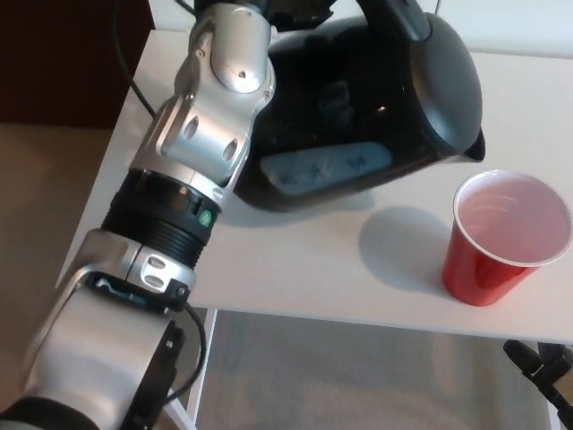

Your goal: The robot walk towards a table in front and uses its left hand to pick up the pot from the base and pour water to the cup on the right hand side

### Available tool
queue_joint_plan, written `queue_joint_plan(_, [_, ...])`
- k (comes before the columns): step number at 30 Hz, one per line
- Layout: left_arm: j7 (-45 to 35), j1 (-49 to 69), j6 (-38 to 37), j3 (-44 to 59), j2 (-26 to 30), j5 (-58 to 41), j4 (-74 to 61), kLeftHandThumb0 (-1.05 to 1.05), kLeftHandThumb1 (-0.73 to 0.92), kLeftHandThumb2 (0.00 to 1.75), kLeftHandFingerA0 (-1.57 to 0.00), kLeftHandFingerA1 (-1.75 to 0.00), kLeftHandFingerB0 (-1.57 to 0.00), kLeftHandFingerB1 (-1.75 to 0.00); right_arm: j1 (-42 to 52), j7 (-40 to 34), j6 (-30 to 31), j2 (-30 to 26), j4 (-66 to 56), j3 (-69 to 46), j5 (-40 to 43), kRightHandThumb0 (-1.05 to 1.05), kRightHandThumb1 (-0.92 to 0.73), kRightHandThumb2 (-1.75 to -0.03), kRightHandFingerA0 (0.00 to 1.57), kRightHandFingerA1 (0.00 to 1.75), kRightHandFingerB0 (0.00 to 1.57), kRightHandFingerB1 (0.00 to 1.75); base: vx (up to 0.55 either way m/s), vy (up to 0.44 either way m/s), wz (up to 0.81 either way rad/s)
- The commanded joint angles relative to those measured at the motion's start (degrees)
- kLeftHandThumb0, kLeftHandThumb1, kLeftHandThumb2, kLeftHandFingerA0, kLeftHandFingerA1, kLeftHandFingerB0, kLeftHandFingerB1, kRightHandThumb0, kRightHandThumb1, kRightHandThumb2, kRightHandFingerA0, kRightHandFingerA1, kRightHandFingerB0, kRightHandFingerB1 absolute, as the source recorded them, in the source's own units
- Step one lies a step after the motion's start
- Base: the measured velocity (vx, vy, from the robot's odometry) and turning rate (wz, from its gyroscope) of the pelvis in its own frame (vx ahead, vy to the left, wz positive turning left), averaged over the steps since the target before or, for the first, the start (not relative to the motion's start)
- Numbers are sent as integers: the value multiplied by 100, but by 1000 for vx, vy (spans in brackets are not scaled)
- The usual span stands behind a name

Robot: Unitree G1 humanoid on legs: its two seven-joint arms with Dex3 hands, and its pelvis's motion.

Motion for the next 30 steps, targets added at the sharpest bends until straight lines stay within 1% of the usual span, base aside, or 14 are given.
queue_joint_plan(1, [275,-479,-961,-386,335,726,-129,-26,54,60,-94,-168,-78,-152,-235,81,-97,-8,-138,-28,124,-34,-52,-80,50,65,37,65,0,0,0])
queue_joint_plan(7, [380,-808,-1267,-677,452,958,21,-22,57,55,-90,-175,-66,-174,-315,7,-38,-8,-143,-58,133,-27,-65,-58,52,58,38,64,0,0,0])
queue_joint_plan(9, [594,-916,-1477,-807,479,1145,119,-20,55,56,-90,-175,-66,-175,-356,31,-115,-48,-57,-20,49,-35,-52,-81,51,67,38,66,0,0,0])
queue_joint_plan(14, [536,-1032,-1574,-898,484,1197,197,-18,56,57,-88,-175,-64,-175,-367,114,-112,-58,-58,-37,103,-33,-52,-82,51,69,38,65,0,0,0])
queue_joint_plan(15, [511,-1060,-1630,-943,499,1240,209,-17,55,57,-90,-175,-66,-175,-385,142,-101,-55,-25,-67,148,-27,-65,-59,51,65,38,67,0,0,0])
queue_joint_plan(16, [504,-1069,-1696,-976,513,1268,214,-16,54,57,-91,-175,-67,-175,-385,169,-112,-63,-7,-68,150,-34,-53,-82,51,69,38,67,0,0,0])
queue_joint_plan(18, [527,-1061,-1795,-1025,515,1322,235,-16,54,56,-90,-175,-66,-175,-377,135,-124,-63,-30,-44,96,-34,-52,-82,51,68,40,67,0,0,0])
queue_joint_plan(19, [536,-1059,-1919,-1063,534,1358,272,-16,55,57,-89,-175,-65,-175,-382,112,-136,-63,-29,-35,71,-29,-64,-59,57,66,41,67,0,0,0])
queue_joint_plan(20, [549,-1042,-1937,-1112,541,1435,238,-18,55,56,-89,-175,-65,-175,-369,137,-150,-70,-45,-8,49,-35,-52,-82,51,68,39,67,0,0,0])
queue_joint_plan(23, [555,-980,-1871,-1177,532,1571,87,-17,54,55,-89,-175,-64,-175,-366,163,-122,-87,-59,15,57,-34,-53,-83,50,68,39,67,0,0,0])
queue_joint_plan(24, [525,-934,-1956,-1207,538,1598,9,-17,55,55,-88,-175,-63,-175,-386,137,-122,-84,-46,21,46,-29,-64,-58,50,59,39,66,0,0,0])
queue_joint_plan(26, [483,-870,-2058,-1225,550,1623,-111,-16,55,56,-88,-175,-64,-175,-420,157,-134,-93,5,14,52,-35,-53,-82,48,66,36,65,0,0,0])
queue_joint_plan(29, [450,-783,-2137,-1261,561,1688,-258,-16,56,56,-87,-175,-65,-175,-410,170,-142,-88,7,2,62,-35,-52,-82,49,67,38,67,0,0,0])
queue_joint_plan(30, [461,-743,-2165,-1268,553,1724,-301,-18,56,56,-85,-175,-64,-175,-420,164,-156,-95,23,11,41,-29,-65,-59,53,63,39,68,0,0,0])
